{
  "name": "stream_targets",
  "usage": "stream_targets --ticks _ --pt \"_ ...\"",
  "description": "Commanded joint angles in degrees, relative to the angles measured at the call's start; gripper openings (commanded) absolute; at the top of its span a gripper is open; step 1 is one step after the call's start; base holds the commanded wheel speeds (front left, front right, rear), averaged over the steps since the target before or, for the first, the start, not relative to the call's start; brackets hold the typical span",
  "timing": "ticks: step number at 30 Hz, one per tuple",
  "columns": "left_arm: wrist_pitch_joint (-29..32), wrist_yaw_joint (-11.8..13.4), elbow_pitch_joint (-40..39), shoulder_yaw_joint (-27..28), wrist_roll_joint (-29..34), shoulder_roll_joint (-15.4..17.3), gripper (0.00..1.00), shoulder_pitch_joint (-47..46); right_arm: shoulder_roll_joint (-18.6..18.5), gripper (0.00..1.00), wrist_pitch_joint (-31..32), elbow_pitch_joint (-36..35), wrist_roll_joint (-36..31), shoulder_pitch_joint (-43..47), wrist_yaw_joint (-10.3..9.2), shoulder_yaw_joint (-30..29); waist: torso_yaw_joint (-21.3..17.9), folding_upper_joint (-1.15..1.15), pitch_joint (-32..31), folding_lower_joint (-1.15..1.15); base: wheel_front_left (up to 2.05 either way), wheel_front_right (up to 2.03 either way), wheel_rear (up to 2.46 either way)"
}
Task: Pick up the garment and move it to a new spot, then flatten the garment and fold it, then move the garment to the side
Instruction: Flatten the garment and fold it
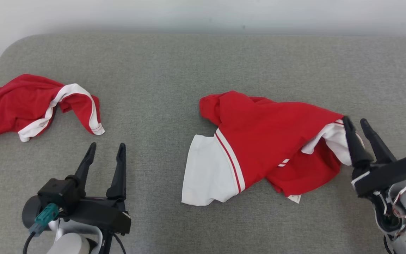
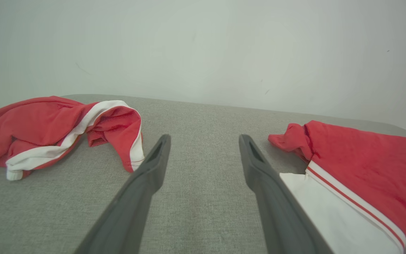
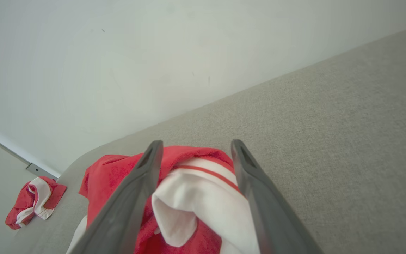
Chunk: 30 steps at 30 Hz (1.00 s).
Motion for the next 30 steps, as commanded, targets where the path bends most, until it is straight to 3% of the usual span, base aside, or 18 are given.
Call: stream_targets --ticks 1,8,14,23,30 --pt "-0.2 0.5 -0.2 0.6 0.1 0.7 1.00 0.8 0.6 1.00 -0.1 -0.8 -6.8 1.9 0.00 -2.1 -0.9 0.00 -0.6 0.00 0.00 0.00 0.00" --pt "-0.2 2.4 -1.3 2.1 0.3 2.1 1.00 2.3 5.9 1.00 -0.1 -10.1 -30.0 8.7 0.00 -13.2 -3.2 0.00 -2.2 0.00 0.00 0.00 0.00" --pt "-0.2 4.9 -2.1 3.8 1.2 3.6 1.00 4.0 11.3 1.00 -0.1 -17.6 -43.2 14.5 -0.01 -18.1 -4.9 0.00 -4.4 0.00 0.00 0.00 0.00" --pt "0.0 7.1 -2.7 3.5 2.2 5.1 1.00 7.4 16.9 1.00 -0.1 -21.1 -50.4 21.2 -0.01 -20.1 -6.6 0.00 -7.8 0.00 0.00 0.00 0.00" --pt "0.2 8.6 -3.7 3.1 2.2 5.5 1.00 10.9 19.6 1.00 -0.1 -22.2 -52.1 25.7 -0.01 -21.5 -7.4 0.00 -9.6 0.00 0.00 0.00 0.00"
